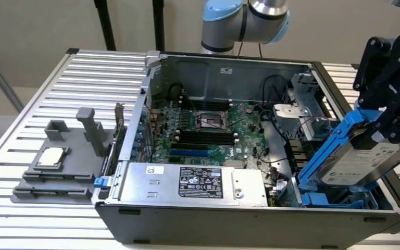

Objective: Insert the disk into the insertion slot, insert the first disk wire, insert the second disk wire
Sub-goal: 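Insert the disk into the insertion slot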

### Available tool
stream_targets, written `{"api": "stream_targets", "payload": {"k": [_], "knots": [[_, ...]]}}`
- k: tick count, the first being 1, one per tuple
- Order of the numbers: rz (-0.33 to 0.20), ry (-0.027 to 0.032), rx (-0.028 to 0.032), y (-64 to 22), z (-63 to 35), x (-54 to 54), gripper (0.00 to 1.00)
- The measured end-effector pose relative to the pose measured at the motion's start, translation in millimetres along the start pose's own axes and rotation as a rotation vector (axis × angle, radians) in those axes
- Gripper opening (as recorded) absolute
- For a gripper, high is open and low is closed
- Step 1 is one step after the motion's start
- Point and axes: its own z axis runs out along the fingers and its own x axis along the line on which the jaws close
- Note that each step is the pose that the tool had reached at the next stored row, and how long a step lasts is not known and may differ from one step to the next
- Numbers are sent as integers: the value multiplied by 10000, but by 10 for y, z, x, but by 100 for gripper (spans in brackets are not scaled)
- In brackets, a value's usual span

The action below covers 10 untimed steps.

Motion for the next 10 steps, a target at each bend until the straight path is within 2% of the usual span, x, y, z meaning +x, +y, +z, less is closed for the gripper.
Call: {"api": "stream_targets", "payload": {"k": [10], "knots": [[-108,-74,-4,0,18,-10,32]]}}
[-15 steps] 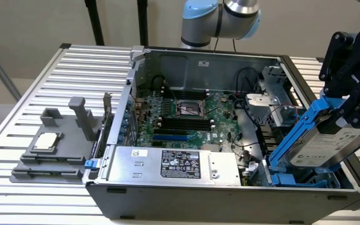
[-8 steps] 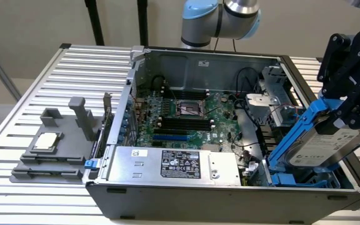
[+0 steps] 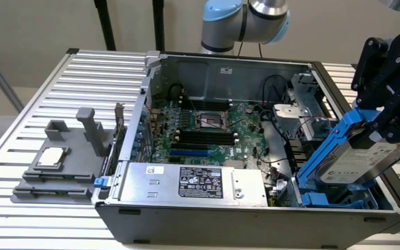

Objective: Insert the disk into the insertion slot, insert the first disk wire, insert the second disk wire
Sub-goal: 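Insert the disk into the insertion slot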

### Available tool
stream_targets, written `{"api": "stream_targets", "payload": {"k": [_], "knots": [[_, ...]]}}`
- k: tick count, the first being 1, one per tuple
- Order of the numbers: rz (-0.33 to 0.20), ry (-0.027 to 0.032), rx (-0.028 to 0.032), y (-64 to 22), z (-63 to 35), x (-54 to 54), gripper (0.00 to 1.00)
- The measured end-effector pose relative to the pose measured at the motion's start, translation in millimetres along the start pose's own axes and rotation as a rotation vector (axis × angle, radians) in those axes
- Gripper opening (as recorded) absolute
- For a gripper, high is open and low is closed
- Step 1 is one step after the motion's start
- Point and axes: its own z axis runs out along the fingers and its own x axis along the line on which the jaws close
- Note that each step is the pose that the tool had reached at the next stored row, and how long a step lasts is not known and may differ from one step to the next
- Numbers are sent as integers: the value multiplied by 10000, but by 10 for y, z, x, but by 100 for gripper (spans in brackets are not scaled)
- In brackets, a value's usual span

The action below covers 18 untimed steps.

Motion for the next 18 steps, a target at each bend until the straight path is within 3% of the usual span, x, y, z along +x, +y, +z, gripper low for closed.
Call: {"api": "stream_targets", "payload": {"k": [18], "knots": [[-116,-18,-7,-21,26,8,32]]}}
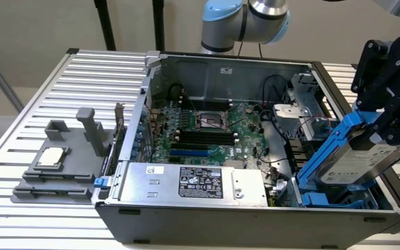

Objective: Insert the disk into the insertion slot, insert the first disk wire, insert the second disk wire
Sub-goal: 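Insert the disk into the insertion slot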

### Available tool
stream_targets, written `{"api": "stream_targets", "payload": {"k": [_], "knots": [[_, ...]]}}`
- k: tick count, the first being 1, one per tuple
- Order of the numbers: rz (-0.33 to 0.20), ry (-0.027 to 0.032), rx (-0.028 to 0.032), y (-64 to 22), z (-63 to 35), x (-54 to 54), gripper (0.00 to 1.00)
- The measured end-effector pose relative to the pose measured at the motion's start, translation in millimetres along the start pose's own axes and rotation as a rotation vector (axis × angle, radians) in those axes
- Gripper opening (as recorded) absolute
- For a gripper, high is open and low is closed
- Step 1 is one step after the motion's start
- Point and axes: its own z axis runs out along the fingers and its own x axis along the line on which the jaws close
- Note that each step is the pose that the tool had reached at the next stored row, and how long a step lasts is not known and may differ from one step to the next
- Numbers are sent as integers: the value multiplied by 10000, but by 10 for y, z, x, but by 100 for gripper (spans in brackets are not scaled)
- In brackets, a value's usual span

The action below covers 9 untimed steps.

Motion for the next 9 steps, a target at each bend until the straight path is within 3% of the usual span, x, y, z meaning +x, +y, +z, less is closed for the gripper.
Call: {"api": "stream_targets", "payload": {"k": [9], "knots": [[-53,-7,-3,-3,9,41,32]]}}
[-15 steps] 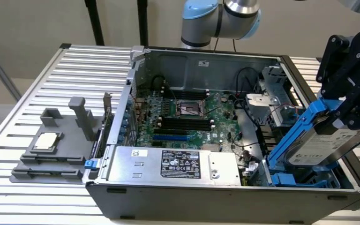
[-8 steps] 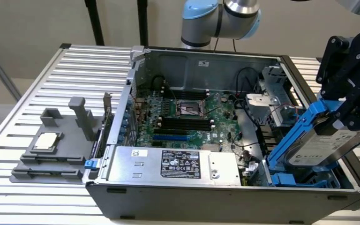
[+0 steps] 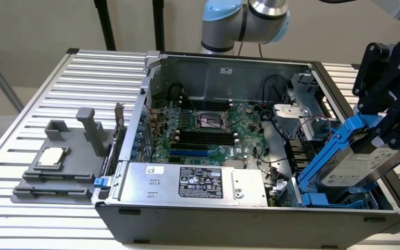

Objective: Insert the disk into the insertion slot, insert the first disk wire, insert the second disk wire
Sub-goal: 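Insert the disk into the insertion slot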

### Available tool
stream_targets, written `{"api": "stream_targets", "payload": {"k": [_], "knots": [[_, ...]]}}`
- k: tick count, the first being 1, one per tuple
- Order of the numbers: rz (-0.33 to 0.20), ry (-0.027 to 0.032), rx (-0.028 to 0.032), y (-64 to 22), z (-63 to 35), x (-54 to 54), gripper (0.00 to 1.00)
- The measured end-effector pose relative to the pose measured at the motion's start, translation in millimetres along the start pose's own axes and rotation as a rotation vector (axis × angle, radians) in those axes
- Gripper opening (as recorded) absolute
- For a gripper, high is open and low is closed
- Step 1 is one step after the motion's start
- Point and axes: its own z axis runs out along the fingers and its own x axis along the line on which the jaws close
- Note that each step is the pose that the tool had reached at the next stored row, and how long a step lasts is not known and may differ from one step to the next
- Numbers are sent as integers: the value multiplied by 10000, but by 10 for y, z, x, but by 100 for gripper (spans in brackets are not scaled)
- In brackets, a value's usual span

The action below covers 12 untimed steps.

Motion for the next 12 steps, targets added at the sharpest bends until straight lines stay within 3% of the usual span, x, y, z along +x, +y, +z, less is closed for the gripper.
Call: {"api": "stream_targets", "payload": {"k": [6,12], "knots": [[-18,-5,-1,0,14,5,32],[-68,-58,-3,7,35,6,32]]}}
